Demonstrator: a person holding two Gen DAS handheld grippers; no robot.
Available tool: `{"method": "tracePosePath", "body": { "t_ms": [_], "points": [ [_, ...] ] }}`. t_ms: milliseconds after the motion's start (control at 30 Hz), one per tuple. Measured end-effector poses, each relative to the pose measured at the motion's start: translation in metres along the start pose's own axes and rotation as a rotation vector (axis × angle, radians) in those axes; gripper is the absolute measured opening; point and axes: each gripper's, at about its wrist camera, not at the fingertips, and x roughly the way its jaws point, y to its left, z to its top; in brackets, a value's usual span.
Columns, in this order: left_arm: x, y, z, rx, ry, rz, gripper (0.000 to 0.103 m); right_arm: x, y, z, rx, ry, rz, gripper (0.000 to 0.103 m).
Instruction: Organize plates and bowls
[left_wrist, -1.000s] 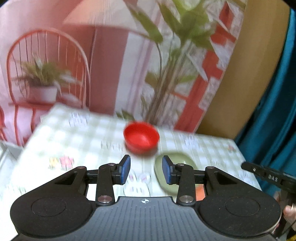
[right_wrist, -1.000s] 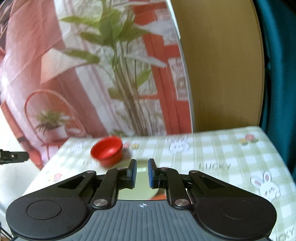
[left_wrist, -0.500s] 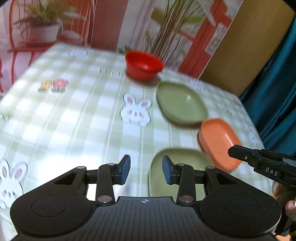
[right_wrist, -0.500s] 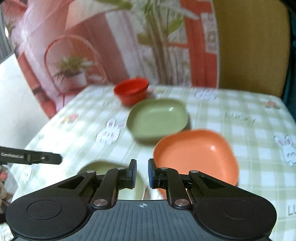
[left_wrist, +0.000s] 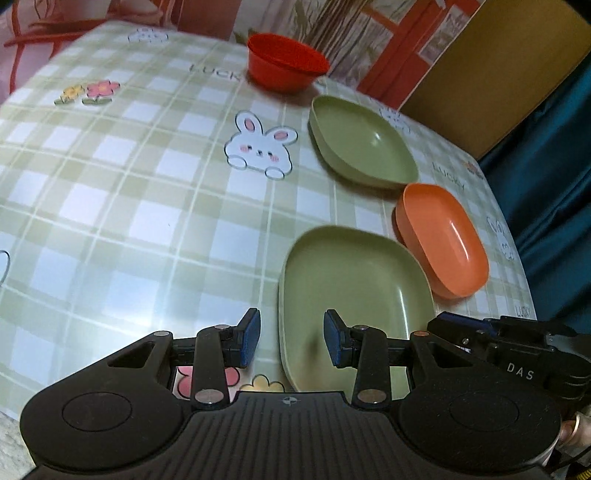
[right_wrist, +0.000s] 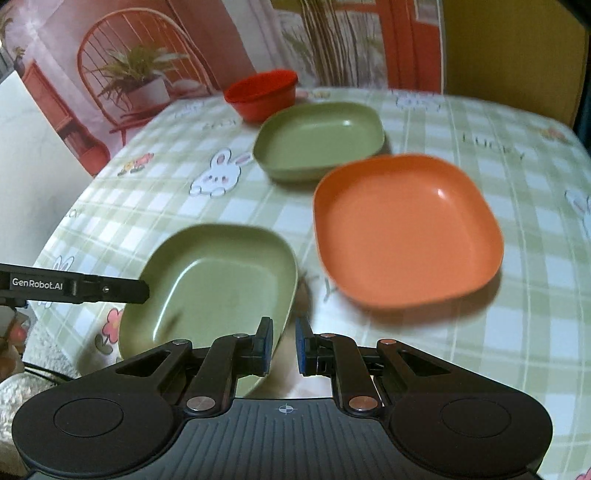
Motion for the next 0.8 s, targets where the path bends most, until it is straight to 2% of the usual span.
{"method": "tracePosePath", "body": {
  "t_ms": [167,233,400,633,800],
  "points": [
    [0.007,-0.001,-0.004,-0.008,0.02,-0.019,0.037,0.003,0.001,-0.002,-0.008,0.019,0.02,0.013],
    [0.007,0.0,-0.004,-0.01,0.014,-0.029,0.025,0.004,0.002,-0.002,-0.011,0.02,0.015,0.012],
    [0.008,0.001,-0.007,-0.02,0.011,-0.028,0.021,0.004,0.0,0.0,-0.002,0.009,0.014,0.009],
    [-0.005,-0.002,0.007,0.027,-0.028,-0.018,0.021,-0.01,0.002,0.025,-0.017,-0.073,0.033,0.009],
    [-0.031,-0.012,0.036,0.062,-0.127,-0.018,0.021,-0.026,0.006,0.061,-0.036,-0.171,0.034,0.009]
  ]
}}
